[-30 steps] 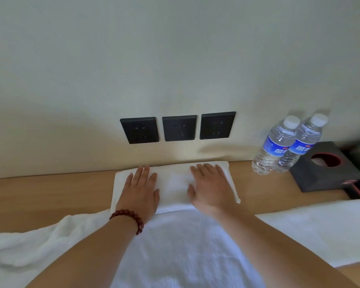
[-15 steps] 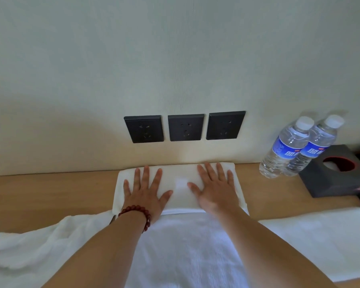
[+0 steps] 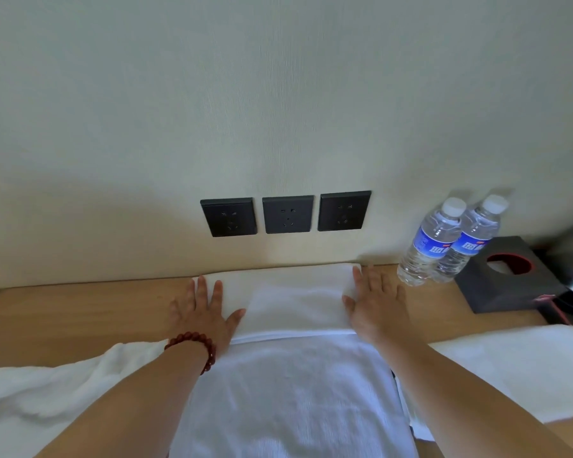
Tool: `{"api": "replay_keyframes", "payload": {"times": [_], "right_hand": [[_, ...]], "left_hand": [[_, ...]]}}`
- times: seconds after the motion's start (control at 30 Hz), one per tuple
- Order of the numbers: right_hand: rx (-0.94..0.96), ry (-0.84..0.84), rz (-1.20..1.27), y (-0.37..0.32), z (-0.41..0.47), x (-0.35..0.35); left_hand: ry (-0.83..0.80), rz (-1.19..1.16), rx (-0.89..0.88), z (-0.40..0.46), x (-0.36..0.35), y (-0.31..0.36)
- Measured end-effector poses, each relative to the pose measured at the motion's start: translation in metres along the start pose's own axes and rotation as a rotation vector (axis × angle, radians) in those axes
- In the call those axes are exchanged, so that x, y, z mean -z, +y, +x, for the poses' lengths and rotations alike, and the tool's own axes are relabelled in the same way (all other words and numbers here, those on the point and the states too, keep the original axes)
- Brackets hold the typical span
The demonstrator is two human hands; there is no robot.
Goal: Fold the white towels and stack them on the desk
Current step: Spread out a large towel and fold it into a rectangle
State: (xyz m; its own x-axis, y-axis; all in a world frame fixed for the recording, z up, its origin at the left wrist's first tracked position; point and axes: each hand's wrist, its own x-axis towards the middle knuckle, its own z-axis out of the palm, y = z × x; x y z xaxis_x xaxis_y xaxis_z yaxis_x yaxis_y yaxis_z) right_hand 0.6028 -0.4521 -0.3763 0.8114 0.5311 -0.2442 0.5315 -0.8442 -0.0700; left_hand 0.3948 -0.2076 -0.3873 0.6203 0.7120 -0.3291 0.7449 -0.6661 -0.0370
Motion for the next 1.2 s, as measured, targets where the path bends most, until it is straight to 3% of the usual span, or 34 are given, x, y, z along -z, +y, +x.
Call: {"api": "replay_keyframes", "payload": {"times": [0.1, 0.23, 0.33, 0.47, 0.73, 0.87, 1.2], "right_hand": [[0.095, 0.126, -0.019, 0.009, -0.024, -0.009], [0.369, 0.324, -0.044, 0.019, -0.074, -0.034], [0.541, 0.323, -0.047, 0.027, -0.118, -0.057], [0.627, 0.251, -0.027, 0.03, -0.172, -0.083], [0.553, 0.088, -0.011, 0.032, -0.273, -0.097], [0.494, -0.007, -0.02, 0.033, -0.302, -0.096], [0.497, -0.205, -0.075, 0.045, -0.356, -0.085]], "left_hand": [[0.09, -0.026, 0.008, -0.015, 0.009, -0.004], [0.327, 0.111, -0.406, -0.058, -0.005, -0.011], [0.31, 0.187, -0.584, -0.094, -0.022, -0.009], [0.172, 0.17, -0.563, -0.149, -0.051, -0.011], [-0.068, 0.167, -0.414, -0.246, -0.097, -0.051], [-0.13, 0.148, -0.332, -0.275, -0.096, -0.047], [-0.236, 0.123, -0.361, -0.344, -0.117, -0.045]]}}
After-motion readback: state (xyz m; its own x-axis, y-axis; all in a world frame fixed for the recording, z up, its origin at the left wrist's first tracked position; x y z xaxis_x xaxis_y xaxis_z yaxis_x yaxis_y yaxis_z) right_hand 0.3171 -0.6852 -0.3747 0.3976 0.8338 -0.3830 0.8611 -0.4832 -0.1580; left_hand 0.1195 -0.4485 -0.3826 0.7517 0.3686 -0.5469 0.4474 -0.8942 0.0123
